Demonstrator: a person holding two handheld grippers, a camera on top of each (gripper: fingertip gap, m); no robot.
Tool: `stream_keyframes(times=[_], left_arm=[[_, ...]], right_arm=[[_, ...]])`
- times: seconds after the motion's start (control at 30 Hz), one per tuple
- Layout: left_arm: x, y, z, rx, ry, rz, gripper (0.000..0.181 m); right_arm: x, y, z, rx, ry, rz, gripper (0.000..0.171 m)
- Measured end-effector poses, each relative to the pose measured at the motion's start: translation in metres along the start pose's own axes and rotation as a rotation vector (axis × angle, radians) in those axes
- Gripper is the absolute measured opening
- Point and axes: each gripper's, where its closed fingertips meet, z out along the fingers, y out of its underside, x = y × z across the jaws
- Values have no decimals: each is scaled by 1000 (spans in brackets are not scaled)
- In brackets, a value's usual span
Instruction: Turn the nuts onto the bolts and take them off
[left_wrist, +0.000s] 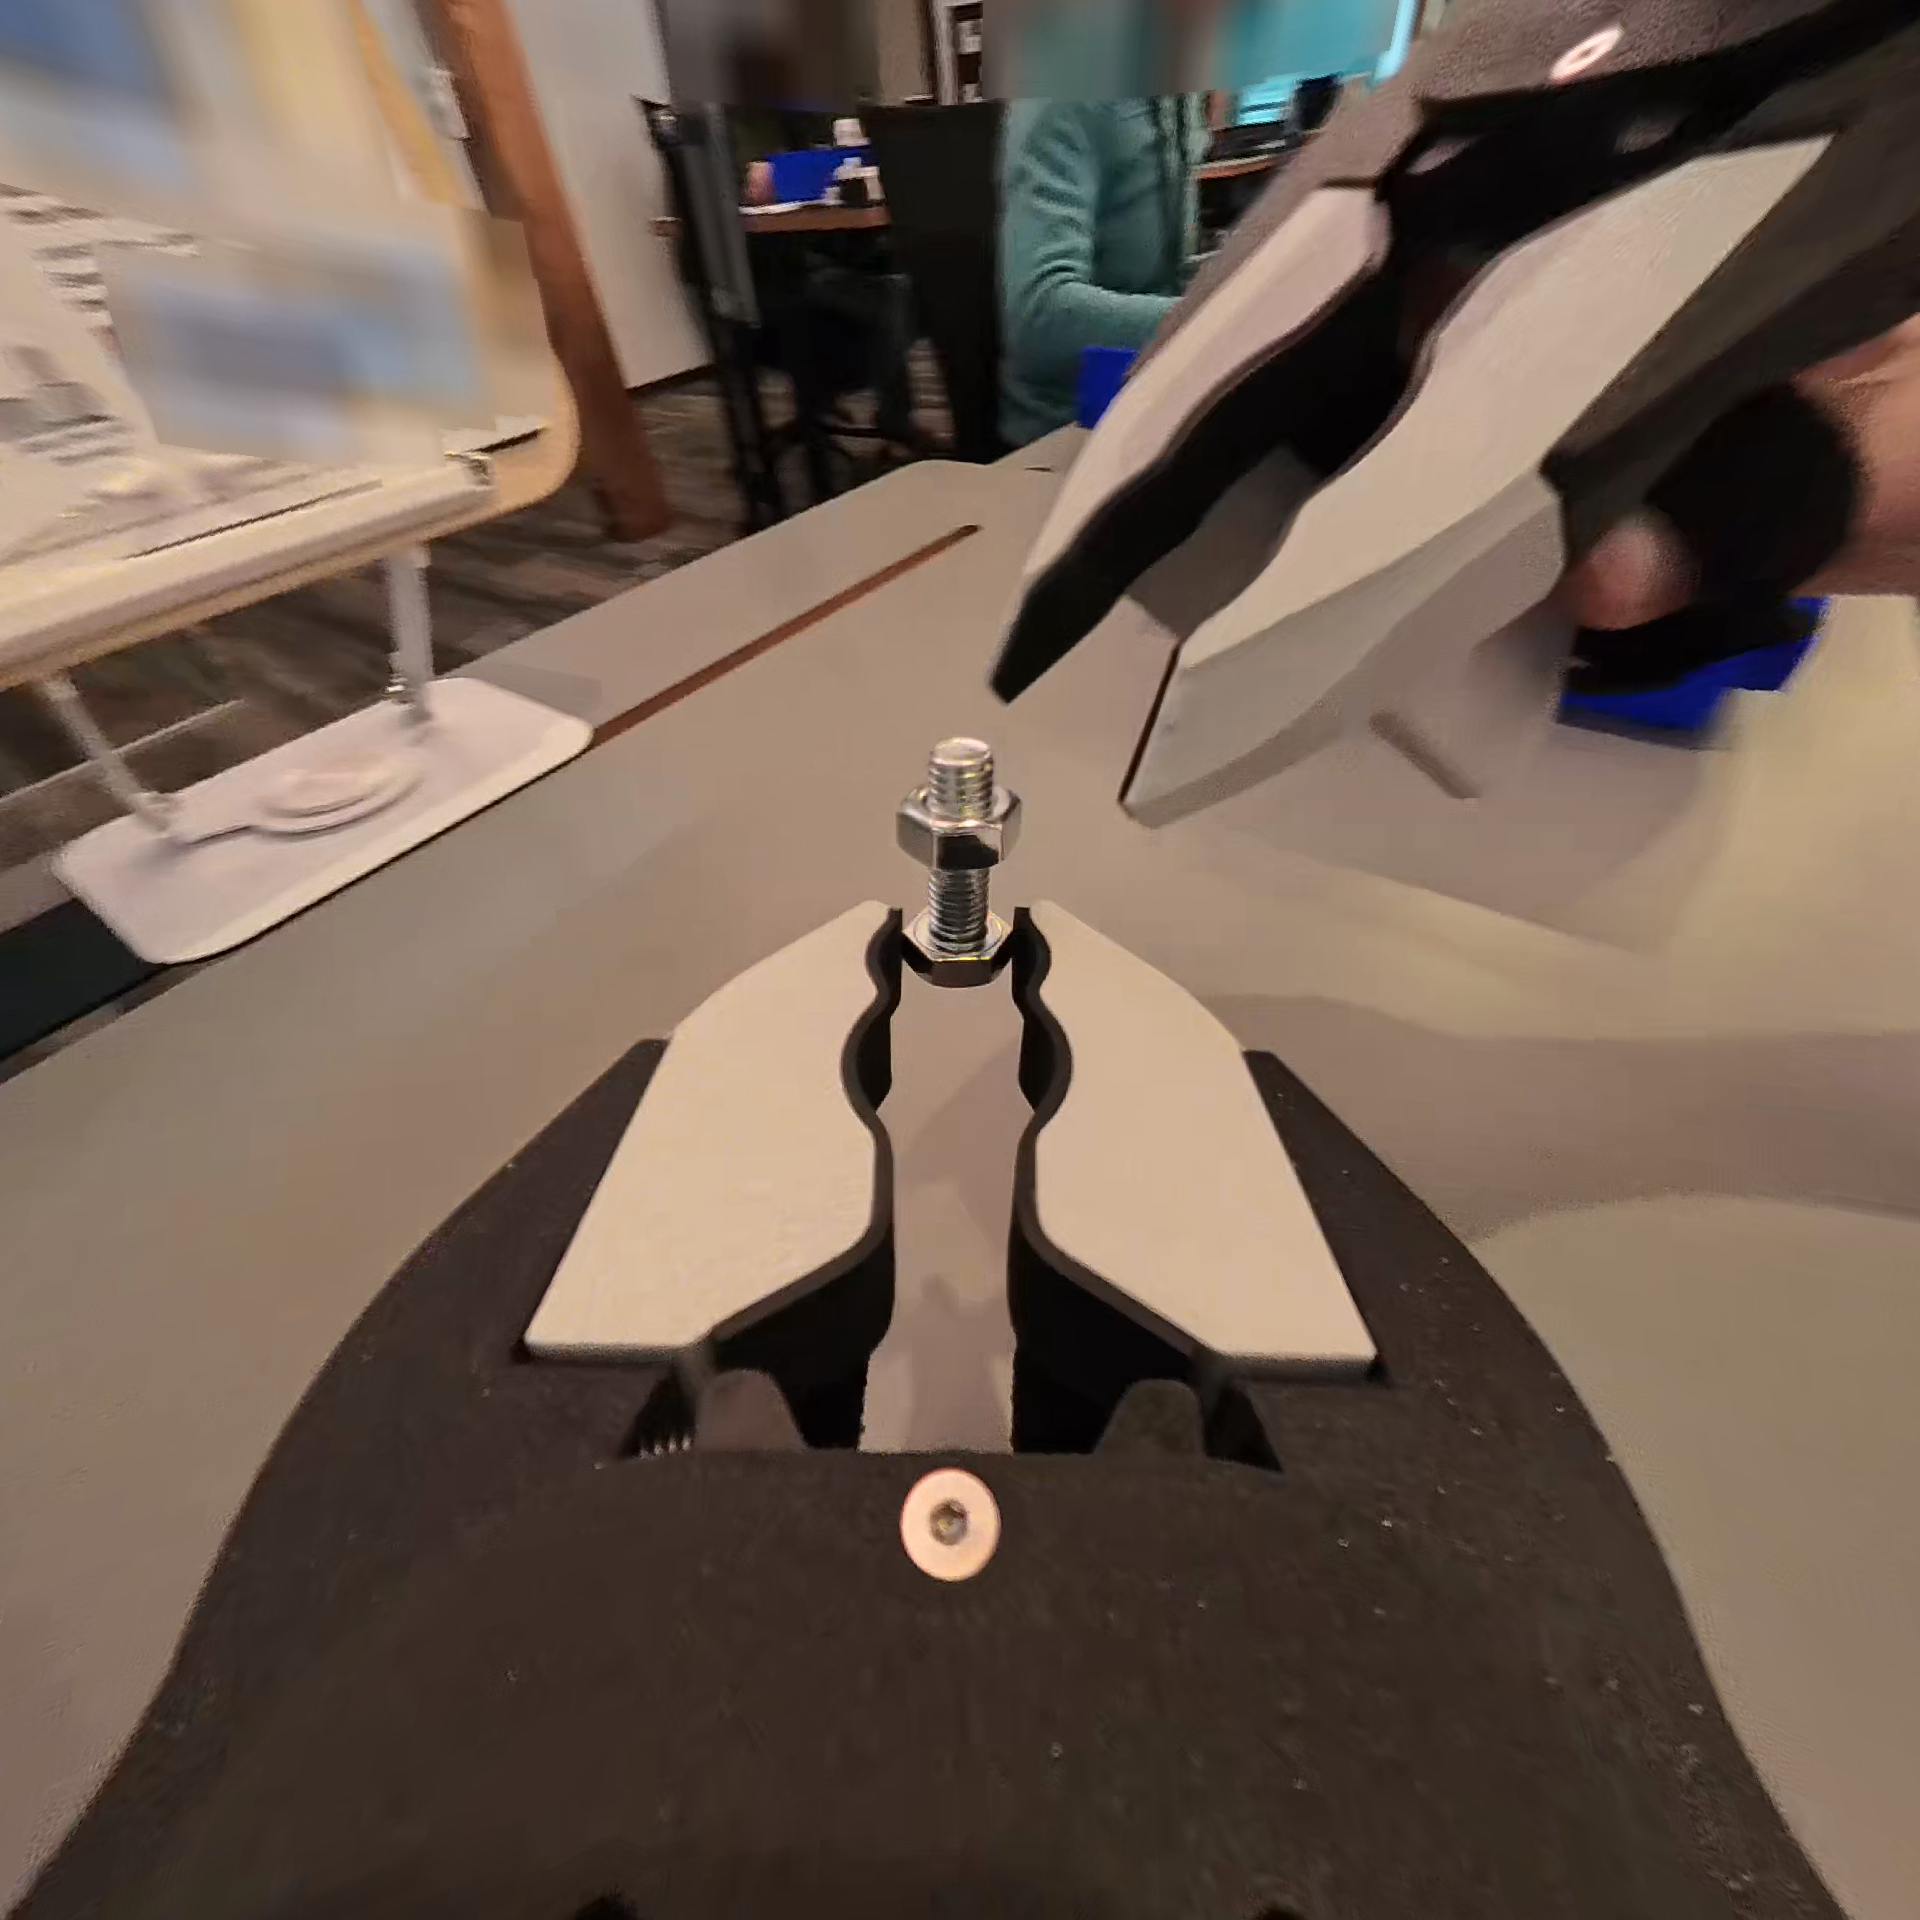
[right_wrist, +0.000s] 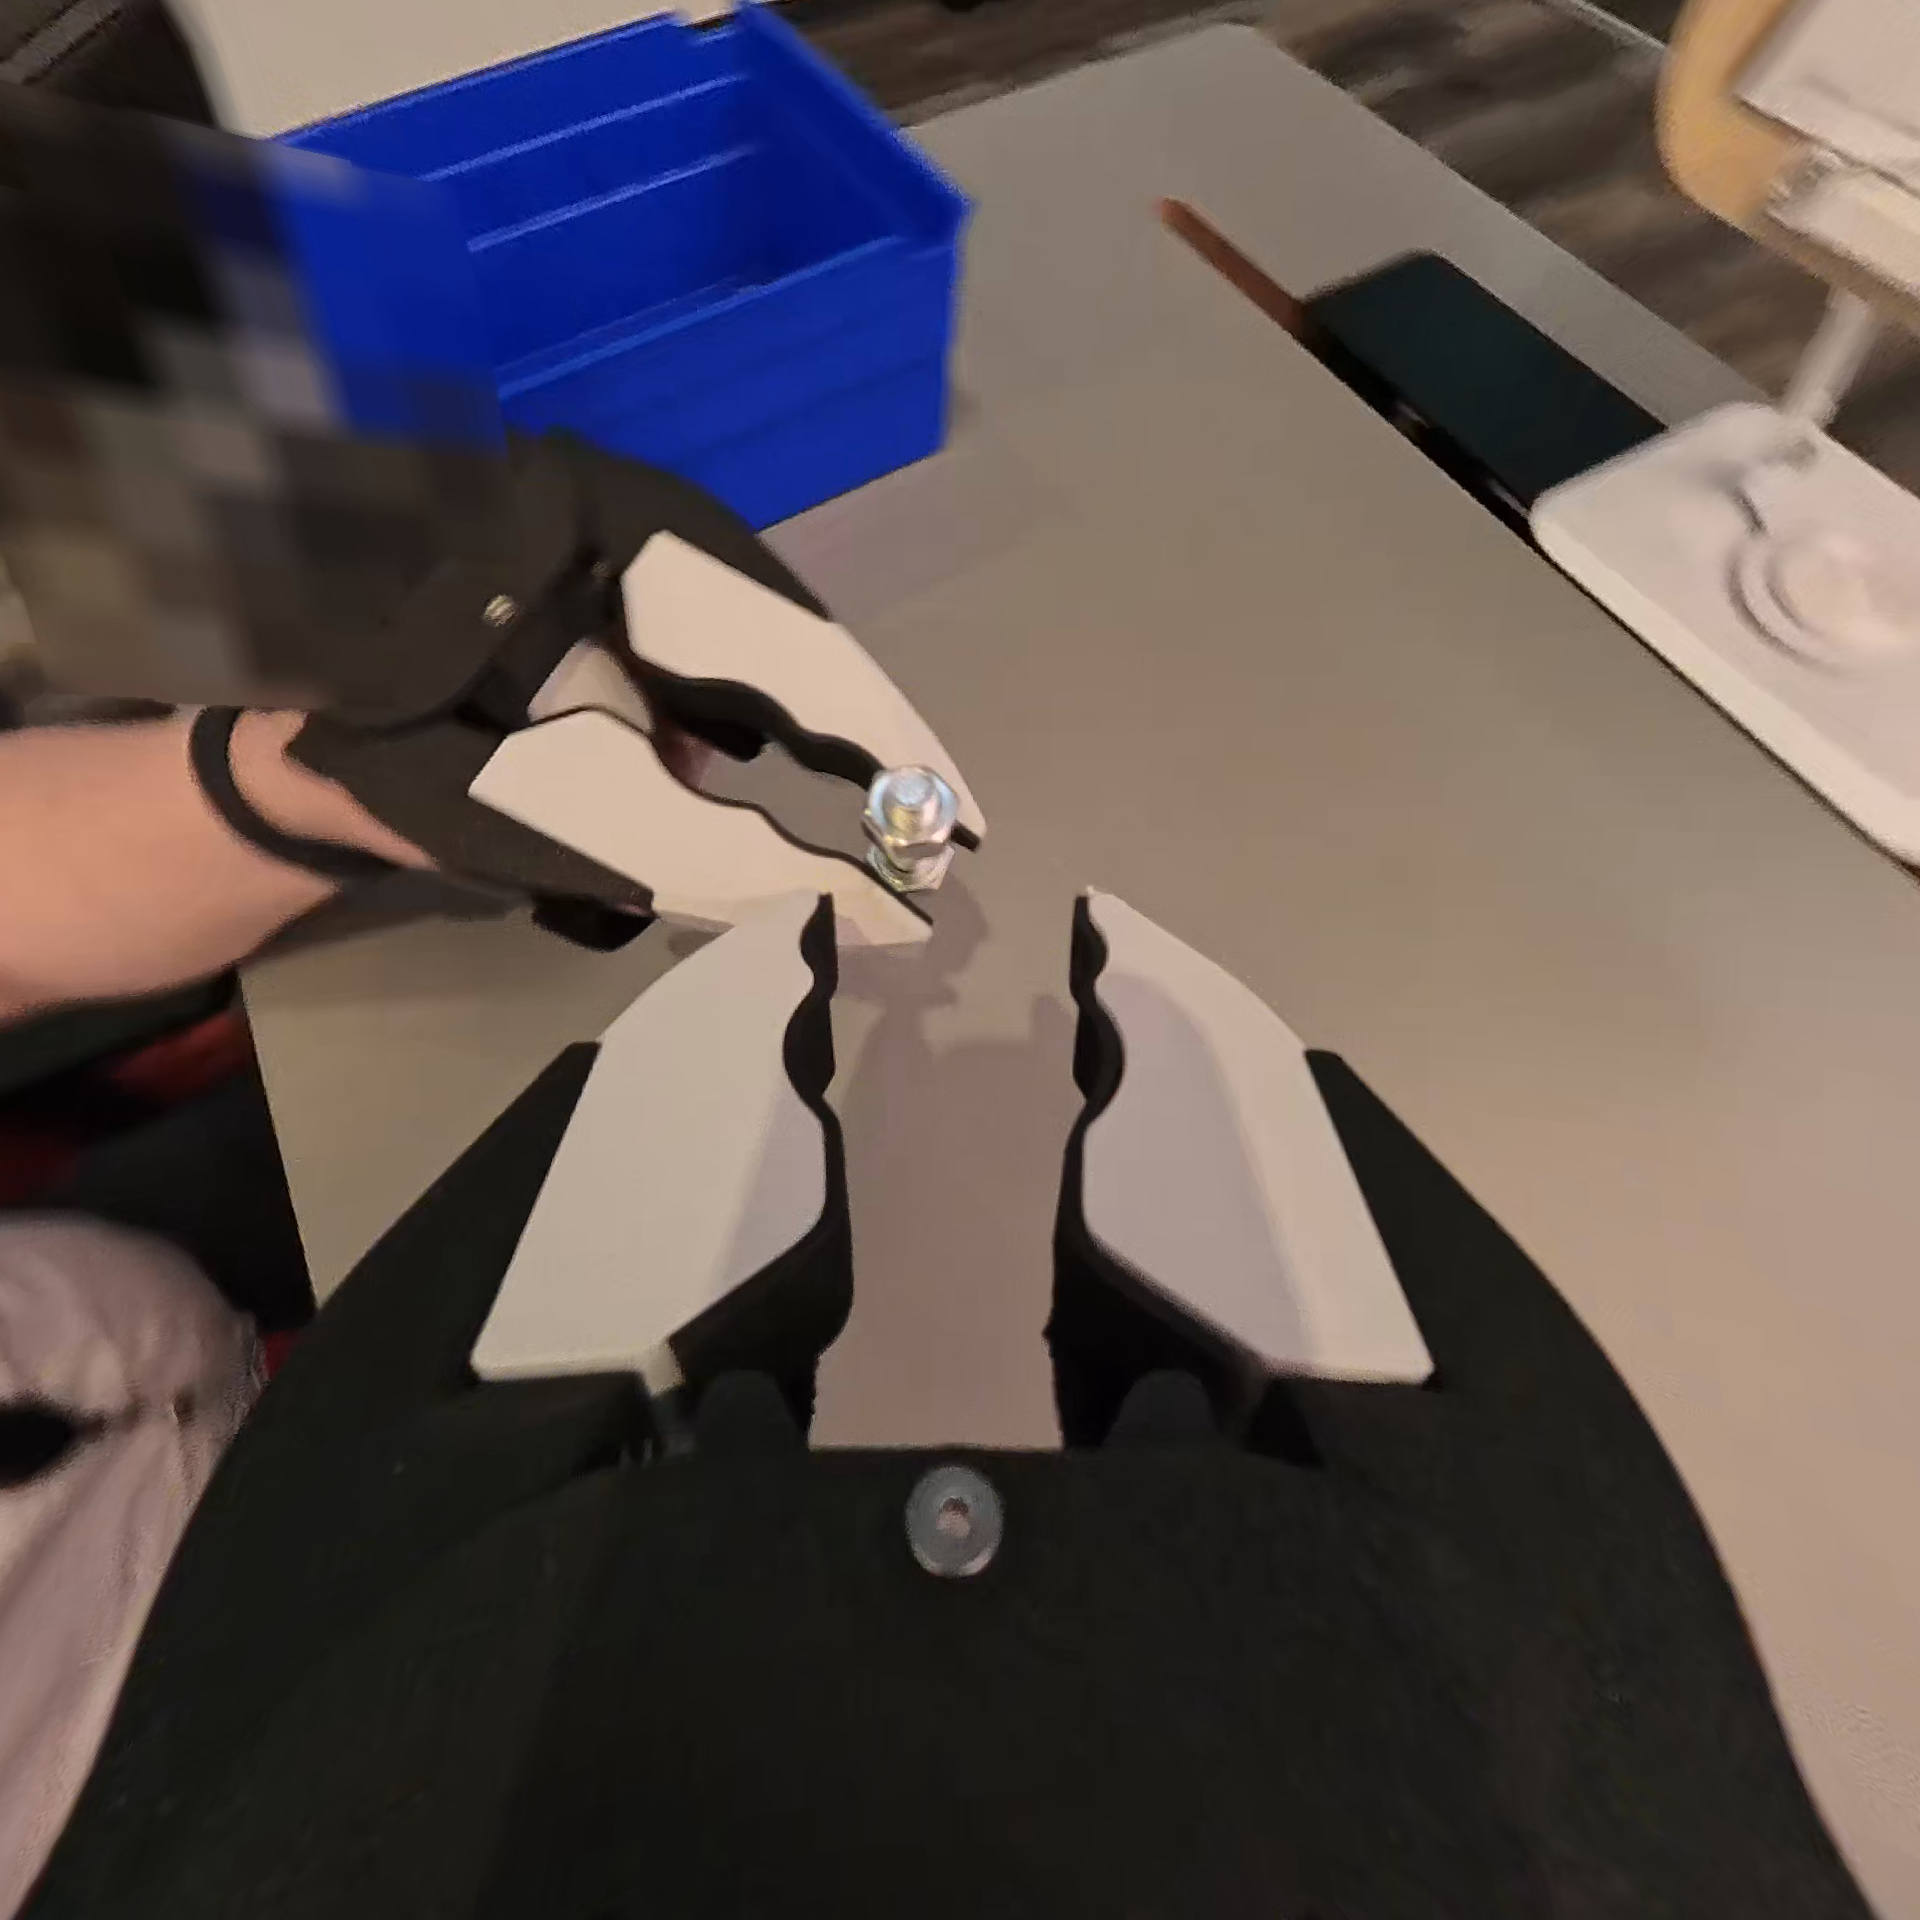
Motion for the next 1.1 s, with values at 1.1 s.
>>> stream_keyframes(times=[1.1], left_arm=[[55,-4,-9,11,353,43,20]], right_arm=[[-43,14,-10,15,-452,-459,17]])
